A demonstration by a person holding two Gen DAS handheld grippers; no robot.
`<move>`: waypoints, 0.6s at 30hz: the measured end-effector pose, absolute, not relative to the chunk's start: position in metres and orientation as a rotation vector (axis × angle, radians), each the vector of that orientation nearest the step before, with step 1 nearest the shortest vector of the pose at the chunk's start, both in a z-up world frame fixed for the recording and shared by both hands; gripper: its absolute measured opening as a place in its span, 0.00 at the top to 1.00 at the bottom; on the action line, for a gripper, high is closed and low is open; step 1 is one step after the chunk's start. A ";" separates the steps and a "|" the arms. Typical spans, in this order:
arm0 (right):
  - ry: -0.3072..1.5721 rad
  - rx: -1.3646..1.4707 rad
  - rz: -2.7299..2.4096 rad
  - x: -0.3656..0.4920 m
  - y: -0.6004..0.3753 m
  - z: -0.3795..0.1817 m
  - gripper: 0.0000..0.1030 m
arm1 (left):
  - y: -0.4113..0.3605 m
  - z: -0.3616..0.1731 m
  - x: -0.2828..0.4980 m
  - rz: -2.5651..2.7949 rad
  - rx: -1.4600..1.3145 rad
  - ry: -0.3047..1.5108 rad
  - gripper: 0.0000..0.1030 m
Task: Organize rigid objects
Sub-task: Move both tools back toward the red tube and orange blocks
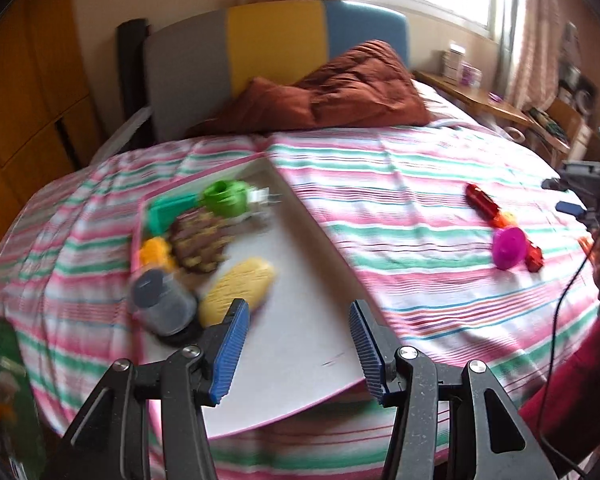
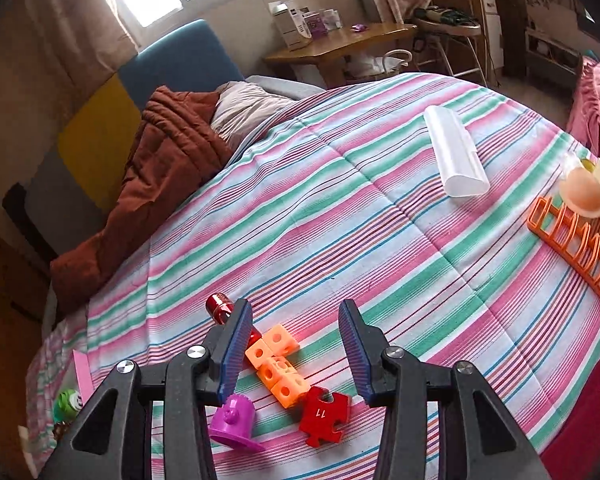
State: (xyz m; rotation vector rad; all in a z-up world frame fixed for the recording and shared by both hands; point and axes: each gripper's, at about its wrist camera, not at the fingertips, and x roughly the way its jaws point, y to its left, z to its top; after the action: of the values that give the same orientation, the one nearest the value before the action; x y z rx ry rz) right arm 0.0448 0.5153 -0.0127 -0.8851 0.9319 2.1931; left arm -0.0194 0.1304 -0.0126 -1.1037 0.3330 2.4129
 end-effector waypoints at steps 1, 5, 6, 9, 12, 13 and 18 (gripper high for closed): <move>0.952 -0.875 2.187 0.047 0.517 -0.013 0.56 | 0.138 -0.013 -0.021 2.390 -1.104 0.335 0.49; 1.017 -0.843 2.174 0.053 0.522 -0.013 0.56 | 0.172 -0.018 -0.021 2.296 -1.096 0.351 0.49; 1.029 -0.842 2.174 0.054 0.522 -0.014 0.56 | 0.181 -0.020 -0.020 2.273 -1.090 0.362 0.49; 1.054 -0.849 2.173 0.053 0.523 -0.016 0.56 | 0.210 -0.027 -0.016 2.196 -1.086 0.398 0.49; 1.061 -0.858 2.178 0.053 0.522 -0.017 0.56 | 0.243 -0.033 -0.012 2.091 -1.100 0.409 0.37; 1.063 -0.860 2.179 0.052 0.522 -0.017 0.56 | 0.253 -0.035 -0.011 2.059 -1.099 0.395 0.28; 1.085 -0.873 2.173 0.051 0.524 -0.020 0.56 | 0.301 -0.036 -0.008 1.942 -1.100 0.340 0.17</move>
State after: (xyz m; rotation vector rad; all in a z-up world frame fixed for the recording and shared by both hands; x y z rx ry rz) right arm 0.0511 0.5236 -0.0202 -0.8732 1.0849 2.1727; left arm -0.0081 0.3015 -0.0364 -1.0999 0.3399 1.9425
